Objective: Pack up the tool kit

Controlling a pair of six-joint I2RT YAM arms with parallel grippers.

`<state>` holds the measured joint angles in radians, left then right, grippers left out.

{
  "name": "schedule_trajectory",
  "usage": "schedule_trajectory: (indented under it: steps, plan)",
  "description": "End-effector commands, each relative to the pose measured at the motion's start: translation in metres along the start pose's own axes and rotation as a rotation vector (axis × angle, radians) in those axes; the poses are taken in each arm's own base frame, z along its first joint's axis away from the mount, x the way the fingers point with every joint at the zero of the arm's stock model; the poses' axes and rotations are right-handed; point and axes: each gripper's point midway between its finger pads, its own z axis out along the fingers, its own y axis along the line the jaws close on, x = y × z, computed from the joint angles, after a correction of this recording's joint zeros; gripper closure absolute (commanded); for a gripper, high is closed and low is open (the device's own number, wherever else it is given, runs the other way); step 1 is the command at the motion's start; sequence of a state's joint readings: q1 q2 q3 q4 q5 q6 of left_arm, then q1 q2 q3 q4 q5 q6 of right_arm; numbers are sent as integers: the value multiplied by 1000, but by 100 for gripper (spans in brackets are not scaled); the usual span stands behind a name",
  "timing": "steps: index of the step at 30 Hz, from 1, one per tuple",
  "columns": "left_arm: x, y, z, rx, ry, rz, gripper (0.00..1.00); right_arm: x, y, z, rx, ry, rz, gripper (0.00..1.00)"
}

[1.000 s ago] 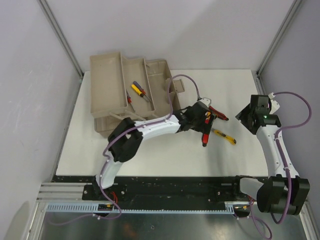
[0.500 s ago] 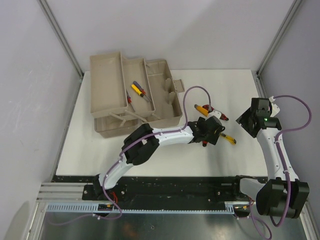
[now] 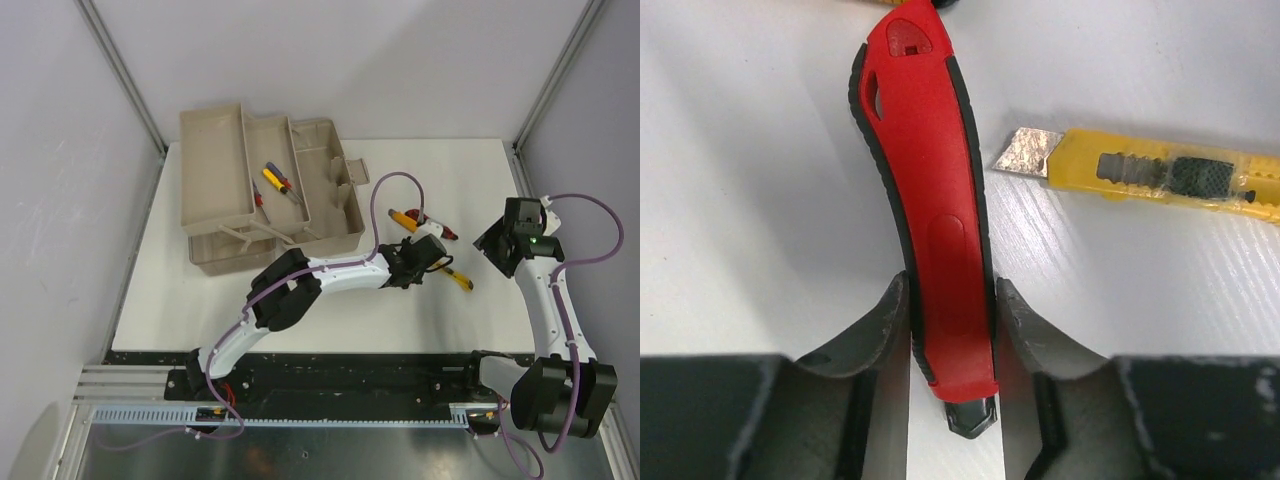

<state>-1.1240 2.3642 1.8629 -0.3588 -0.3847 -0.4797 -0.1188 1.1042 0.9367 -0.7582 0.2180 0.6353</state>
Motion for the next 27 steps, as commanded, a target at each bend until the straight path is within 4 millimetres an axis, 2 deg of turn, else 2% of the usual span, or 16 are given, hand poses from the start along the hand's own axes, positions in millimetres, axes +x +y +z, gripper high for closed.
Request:
schedule_trajectory:
  steps: [1, 5, 8, 12, 15, 19, 22, 27]
  plan:
    - [-23, 10, -15, -30, -28, 61, 97, -5, 4, -4, -36, -20, 5, 38]
    - [-68, 5, -54, 61, -94, 82, 100, -3, 12, -2, -75, 0, -23, 37]
    - [-100, 9, -89, 129, -136, 52, 100, -1, 17, 1, -100, 16, -49, 37]
    - [-139, 27, -137, 182, -203, 1, 100, 1, 20, 7, -113, 29, -67, 37]
    - [-166, 53, -175, 182, -273, -39, 100, 0, 22, 9, -119, 28, -68, 37]
    - [-192, 115, -215, 102, -354, -127, 100, -1, 29, 10, -143, 31, -57, 37]
    - [-199, 177, -242, -14, -407, -206, 100, 0, 35, 13, -167, 43, -51, 37]
    - [-180, 288, -279, -245, -454, -346, 100, 8, 40, 20, -184, 77, -66, 37]
